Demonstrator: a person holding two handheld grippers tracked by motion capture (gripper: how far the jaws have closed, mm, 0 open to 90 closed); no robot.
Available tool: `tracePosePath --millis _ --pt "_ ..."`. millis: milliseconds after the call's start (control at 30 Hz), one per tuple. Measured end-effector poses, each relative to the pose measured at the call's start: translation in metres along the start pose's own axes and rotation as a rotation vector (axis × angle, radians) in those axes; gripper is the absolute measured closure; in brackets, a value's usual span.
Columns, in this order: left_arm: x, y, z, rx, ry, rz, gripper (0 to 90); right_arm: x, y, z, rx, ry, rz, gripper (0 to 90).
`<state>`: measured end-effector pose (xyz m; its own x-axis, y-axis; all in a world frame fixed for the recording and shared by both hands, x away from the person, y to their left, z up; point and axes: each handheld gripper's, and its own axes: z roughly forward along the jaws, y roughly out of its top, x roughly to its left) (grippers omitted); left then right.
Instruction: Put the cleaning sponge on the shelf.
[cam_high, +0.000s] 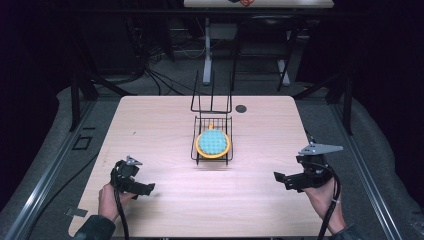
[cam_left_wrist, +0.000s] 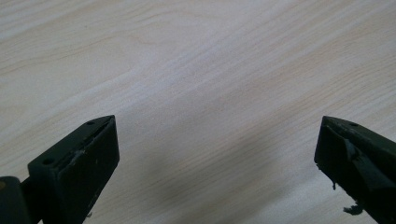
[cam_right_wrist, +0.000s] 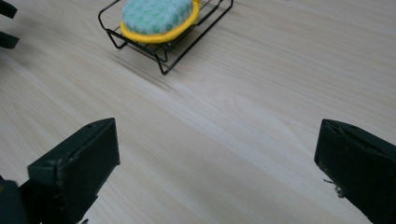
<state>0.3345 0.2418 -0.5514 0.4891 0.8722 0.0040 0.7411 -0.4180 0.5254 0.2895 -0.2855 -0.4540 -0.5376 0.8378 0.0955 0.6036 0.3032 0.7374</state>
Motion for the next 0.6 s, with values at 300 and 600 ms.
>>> tracePosePath --millis 300,600 --pt "-0.001 0.000 0.000 -0.005 -0.004 0.000 0.1 -0.013 -0.042 0.002 0.045 -0.026 0.081 0.0" --pt "-0.001 0.001 0.000 -0.005 -0.009 0.015 0.1 -0.025 -0.075 0.021 0.135 -0.052 0.140 0.0"
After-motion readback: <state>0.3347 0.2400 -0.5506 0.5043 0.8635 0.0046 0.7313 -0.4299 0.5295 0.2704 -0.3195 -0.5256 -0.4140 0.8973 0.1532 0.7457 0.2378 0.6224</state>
